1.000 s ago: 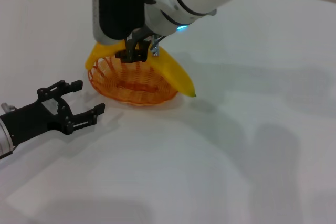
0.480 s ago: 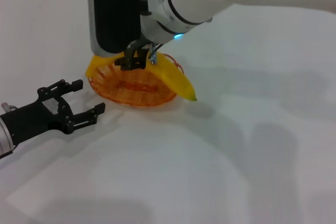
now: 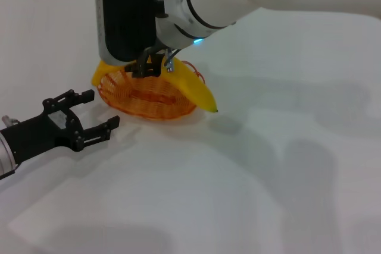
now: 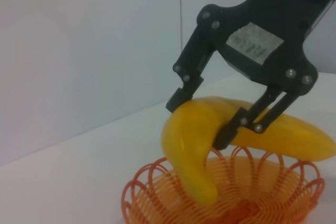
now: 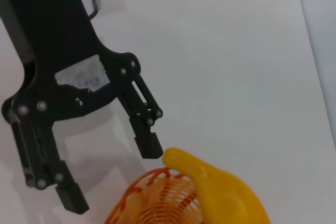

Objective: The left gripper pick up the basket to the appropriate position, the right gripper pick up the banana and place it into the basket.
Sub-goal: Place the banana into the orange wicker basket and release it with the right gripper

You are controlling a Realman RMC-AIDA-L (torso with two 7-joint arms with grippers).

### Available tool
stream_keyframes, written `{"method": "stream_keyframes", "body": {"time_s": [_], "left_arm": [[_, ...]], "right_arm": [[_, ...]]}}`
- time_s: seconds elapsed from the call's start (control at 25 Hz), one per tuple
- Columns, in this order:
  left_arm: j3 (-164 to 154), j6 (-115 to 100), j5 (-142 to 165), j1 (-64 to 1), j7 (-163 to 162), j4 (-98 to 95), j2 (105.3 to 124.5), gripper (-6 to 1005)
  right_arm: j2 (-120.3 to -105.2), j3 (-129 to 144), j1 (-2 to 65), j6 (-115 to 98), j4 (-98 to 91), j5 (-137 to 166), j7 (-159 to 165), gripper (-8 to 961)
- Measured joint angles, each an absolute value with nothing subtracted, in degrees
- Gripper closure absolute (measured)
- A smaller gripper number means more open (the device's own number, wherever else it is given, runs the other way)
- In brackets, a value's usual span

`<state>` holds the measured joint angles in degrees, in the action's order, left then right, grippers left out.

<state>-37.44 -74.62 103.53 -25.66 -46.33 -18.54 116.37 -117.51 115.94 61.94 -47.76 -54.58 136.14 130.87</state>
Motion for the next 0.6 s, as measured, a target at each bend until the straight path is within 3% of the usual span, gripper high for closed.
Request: {"method": "stream_keyframes", "body": {"time_s": [0.36,0.6], "left_arm": [[-37.44,-74.62,103.53,-25.66,-46.28,-18.54,116.37,154],[-37.44,-74.62,103.53,-25.53,-46.26,-18.54,116.37,154]], "right_arm": [[-117.51,116.57,61.69,-47.51,-55.03,136.3,130.87,445],[-117.47,116.55,61.12,-47.84,-56.85,136.3,130.99,368]]}}
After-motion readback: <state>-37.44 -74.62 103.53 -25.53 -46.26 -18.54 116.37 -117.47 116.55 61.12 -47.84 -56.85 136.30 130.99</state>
